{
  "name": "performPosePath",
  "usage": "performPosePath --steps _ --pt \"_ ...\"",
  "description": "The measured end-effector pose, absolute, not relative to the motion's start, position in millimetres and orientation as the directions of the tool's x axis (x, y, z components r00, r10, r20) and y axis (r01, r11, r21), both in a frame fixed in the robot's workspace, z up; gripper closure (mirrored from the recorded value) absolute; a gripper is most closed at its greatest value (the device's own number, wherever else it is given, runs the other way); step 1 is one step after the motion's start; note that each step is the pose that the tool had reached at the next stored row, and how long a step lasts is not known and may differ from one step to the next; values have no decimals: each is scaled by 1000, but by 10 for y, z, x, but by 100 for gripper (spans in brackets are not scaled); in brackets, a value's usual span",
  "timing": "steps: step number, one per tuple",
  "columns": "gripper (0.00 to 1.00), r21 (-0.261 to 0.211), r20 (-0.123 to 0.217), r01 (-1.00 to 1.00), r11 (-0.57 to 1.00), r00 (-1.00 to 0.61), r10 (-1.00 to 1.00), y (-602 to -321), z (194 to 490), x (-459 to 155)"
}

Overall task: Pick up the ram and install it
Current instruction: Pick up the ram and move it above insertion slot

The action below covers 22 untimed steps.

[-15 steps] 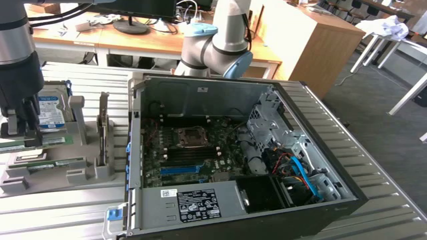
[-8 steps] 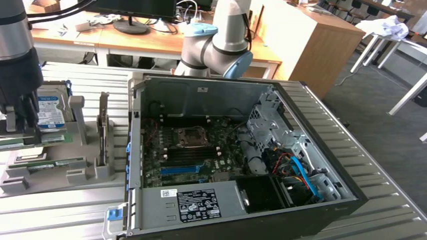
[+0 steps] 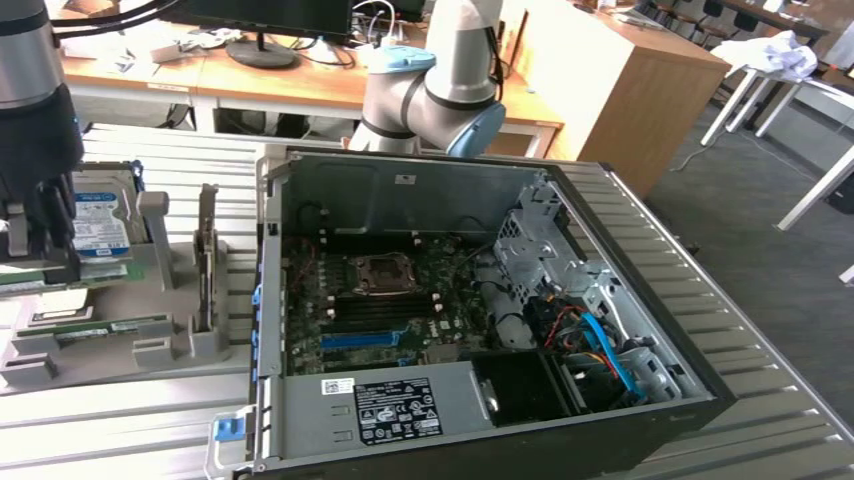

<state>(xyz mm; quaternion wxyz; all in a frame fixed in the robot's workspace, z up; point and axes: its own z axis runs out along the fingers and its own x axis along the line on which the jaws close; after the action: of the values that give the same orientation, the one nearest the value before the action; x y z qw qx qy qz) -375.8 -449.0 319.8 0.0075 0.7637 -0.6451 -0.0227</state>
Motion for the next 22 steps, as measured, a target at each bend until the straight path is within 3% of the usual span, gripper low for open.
performPosePath --steps 22 --pt "87 41 -25 -985 -168 167 -986 -4490 3417 -3758"
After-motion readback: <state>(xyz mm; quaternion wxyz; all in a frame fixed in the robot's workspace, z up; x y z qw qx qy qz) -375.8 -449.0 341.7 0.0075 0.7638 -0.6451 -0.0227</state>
